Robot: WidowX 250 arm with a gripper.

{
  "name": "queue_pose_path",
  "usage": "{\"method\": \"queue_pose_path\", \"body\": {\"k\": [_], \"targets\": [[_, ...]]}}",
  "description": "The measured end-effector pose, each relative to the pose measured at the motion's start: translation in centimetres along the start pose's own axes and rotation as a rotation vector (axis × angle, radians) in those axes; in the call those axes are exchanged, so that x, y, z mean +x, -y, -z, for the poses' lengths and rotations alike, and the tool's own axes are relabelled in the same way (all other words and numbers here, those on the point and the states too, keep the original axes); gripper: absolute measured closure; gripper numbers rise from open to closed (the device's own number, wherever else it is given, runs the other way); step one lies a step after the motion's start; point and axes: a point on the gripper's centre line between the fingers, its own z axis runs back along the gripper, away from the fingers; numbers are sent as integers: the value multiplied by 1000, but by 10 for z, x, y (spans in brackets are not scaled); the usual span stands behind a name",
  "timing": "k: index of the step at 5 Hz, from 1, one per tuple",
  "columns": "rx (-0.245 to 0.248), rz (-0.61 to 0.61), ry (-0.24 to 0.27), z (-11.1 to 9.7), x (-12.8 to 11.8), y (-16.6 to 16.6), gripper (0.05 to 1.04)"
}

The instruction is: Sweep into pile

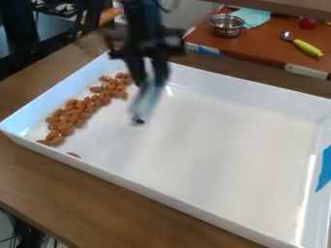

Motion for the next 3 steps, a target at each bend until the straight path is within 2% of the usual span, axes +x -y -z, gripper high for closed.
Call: {"method": "queue_pose_path", "body": {"k": [2,3], "targets": [[69,30,-30,27,-20,91,734],[115,21,-77,47,-21,135,734]]}}
